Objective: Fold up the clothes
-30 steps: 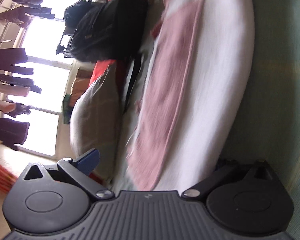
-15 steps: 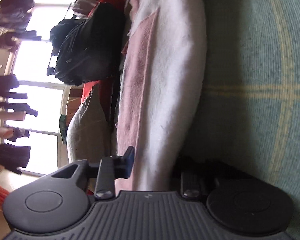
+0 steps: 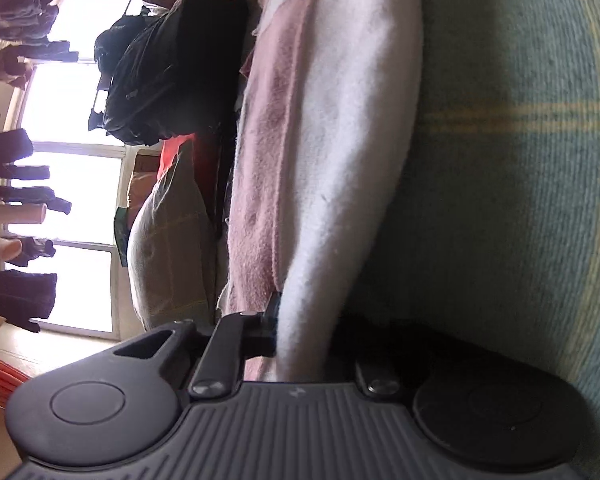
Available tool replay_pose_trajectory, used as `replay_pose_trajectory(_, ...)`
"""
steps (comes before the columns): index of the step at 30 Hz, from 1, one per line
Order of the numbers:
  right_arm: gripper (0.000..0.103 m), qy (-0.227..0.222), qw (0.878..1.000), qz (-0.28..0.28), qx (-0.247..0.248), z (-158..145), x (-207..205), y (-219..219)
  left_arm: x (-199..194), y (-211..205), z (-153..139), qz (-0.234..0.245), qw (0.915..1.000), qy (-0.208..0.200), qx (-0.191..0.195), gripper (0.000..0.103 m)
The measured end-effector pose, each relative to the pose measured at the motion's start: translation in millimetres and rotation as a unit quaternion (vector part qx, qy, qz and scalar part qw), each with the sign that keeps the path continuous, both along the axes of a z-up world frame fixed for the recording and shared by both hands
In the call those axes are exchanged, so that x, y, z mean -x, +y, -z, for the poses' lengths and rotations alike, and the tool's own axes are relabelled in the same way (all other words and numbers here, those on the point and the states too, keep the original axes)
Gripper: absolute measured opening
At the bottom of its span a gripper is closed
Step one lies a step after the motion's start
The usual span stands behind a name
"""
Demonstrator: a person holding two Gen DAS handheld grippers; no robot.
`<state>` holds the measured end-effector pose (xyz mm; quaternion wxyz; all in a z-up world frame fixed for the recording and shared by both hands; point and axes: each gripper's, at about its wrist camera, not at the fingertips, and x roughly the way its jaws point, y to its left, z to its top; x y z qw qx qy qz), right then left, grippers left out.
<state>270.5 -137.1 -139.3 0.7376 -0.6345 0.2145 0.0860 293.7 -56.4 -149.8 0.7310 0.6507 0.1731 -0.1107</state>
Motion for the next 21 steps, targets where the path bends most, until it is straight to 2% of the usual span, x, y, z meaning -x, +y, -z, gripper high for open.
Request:
replay_pose_trajectory(8,0.011,-0.008,0.999,0.007,-0.044,-42.7,12.1,-3.0,12.7,7.3,-45.0,-0.010,0.9990,-0.024,0.038,0.010)
replay_pose_trajectory(12,0.011,0.004,0.998,0.007,-0.062,-70.0,26.5,-4.2,33.3,9.5,-61.3,0.001,0.9996,-0.013,0.025,0.010)
replay_pose_trajectory(18,0.011,0.048,0.998,-0.014,-0.050,-77.9,99.3,-3.8,96.2,16.4,-66.8,0.023,0.9995,0.019,-0.004,0.011)
replay_pose_trajectory(21,0.011,0.063,0.996,-0.016,-0.056,-79.2,135.7,-3.1,128.7,19.9,-68.3,0.028,0.9991,0.031,-0.005,0.011)
